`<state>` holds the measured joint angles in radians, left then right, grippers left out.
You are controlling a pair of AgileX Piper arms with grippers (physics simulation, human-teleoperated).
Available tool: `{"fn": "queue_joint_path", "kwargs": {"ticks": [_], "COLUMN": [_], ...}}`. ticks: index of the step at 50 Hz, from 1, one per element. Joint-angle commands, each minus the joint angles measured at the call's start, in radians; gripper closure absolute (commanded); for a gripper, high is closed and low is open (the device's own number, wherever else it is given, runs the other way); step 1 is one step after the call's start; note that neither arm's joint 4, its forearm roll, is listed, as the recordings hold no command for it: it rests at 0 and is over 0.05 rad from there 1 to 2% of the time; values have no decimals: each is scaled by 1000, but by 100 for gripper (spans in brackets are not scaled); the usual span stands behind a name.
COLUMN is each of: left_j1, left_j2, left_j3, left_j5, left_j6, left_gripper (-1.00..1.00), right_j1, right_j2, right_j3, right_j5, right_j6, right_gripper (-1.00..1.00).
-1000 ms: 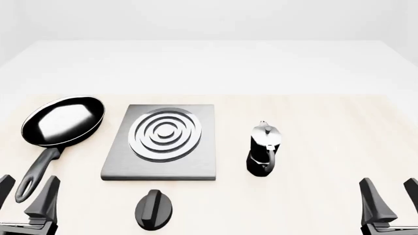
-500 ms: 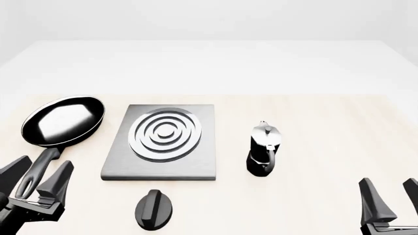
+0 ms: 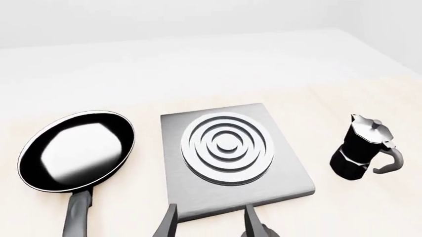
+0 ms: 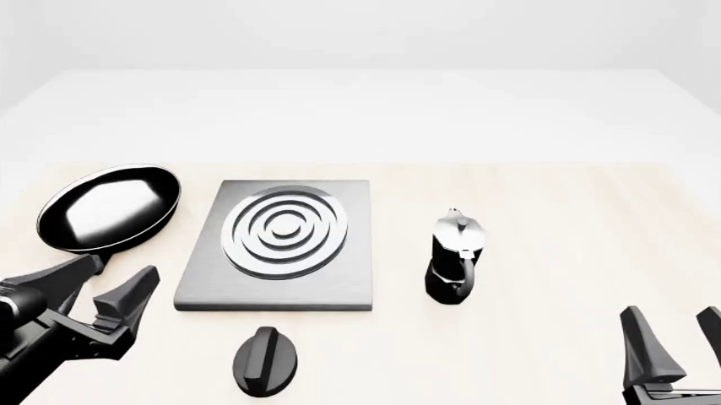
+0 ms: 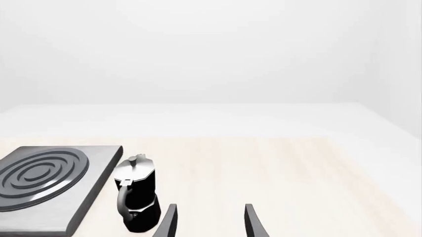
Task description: Turn on the stove.
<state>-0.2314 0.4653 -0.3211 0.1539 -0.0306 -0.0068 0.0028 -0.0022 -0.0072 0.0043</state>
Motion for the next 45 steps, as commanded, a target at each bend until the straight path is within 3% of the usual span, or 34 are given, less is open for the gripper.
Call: {"fn": "queue_joint_path", "kwargs": {"ticks": [1, 14, 30, 45], "left_j1": [-48, -129, -189, -220], "left_j2": [59, 123, 168, 270], "left_j3": [-22, -12, -33, -8], "left_j5": [25, 4, -7, -69], "left_j6": [-46, -81, -68, -135], "left_gripper": [-100, -100, -100, -100], "right_j1": [-2, -1, -2, -5], "right_j2": [-2, -2, -2, -2], "right_j3": [-1, 1, 0, 0], "right_j5": [-2, -3, -4, -4], "right_j6": [-1, 1, 7, 21], "right_gripper": [-100, -100, -100, -100]}}
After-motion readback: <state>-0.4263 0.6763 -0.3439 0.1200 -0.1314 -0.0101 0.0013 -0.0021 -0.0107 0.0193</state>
